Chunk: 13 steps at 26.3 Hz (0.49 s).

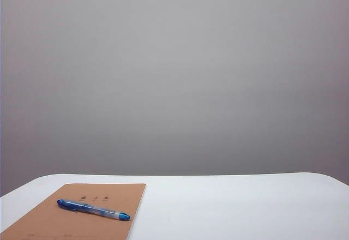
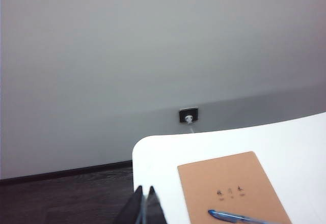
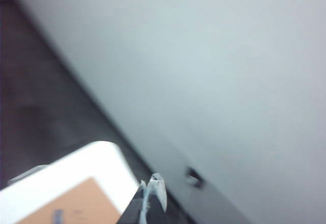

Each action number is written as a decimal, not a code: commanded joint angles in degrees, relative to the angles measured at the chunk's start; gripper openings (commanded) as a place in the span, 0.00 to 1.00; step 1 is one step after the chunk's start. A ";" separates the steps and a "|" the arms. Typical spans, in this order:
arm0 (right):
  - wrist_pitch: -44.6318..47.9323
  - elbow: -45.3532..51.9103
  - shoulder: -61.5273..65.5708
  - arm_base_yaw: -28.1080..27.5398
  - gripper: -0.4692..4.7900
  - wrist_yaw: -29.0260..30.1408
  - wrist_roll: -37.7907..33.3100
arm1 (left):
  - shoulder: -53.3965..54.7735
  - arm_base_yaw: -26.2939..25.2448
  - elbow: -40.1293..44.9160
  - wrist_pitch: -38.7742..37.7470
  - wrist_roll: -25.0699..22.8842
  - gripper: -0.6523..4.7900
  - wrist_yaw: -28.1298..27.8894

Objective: Pick up a pen on the table and place it on the notebook.

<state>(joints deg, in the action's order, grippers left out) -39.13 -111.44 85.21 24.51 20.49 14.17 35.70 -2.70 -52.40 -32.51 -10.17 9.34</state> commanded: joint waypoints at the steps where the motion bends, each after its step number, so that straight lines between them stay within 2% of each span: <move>1: 2.38 5.31 -6.60 -2.95 0.08 -4.09 -0.57 | -3.06 0.59 1.20 -0.04 2.01 0.11 1.38; 2: 4.66 10.58 -11.15 -7.02 0.08 -3.45 -2.27 | -5.40 0.46 2.34 1.27 3.08 0.11 0.68; 4: 8.17 17.11 -16.15 -8.74 0.08 -3.63 -5.07 | -7.82 0.57 3.89 2.91 3.61 0.11 -0.22; 7: 15.26 28.79 -24.44 -8.92 0.08 -5.99 -6.88 | -11.96 0.55 7.50 4.94 4.07 0.11 -0.35; 10: 21.97 42.71 -34.14 -8.90 0.08 -10.45 -7.48 | -15.39 0.59 12.57 8.26 8.72 0.11 0.55; 13: 30.56 57.57 -43.98 -8.81 0.08 -12.00 -13.03 | -18.60 0.39 17.64 10.36 10.43 0.11 -1.75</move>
<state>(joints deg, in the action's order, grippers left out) -13.56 -58.72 44.16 15.53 9.15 5.02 18.63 -2.15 -36.49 -24.91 -1.02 9.34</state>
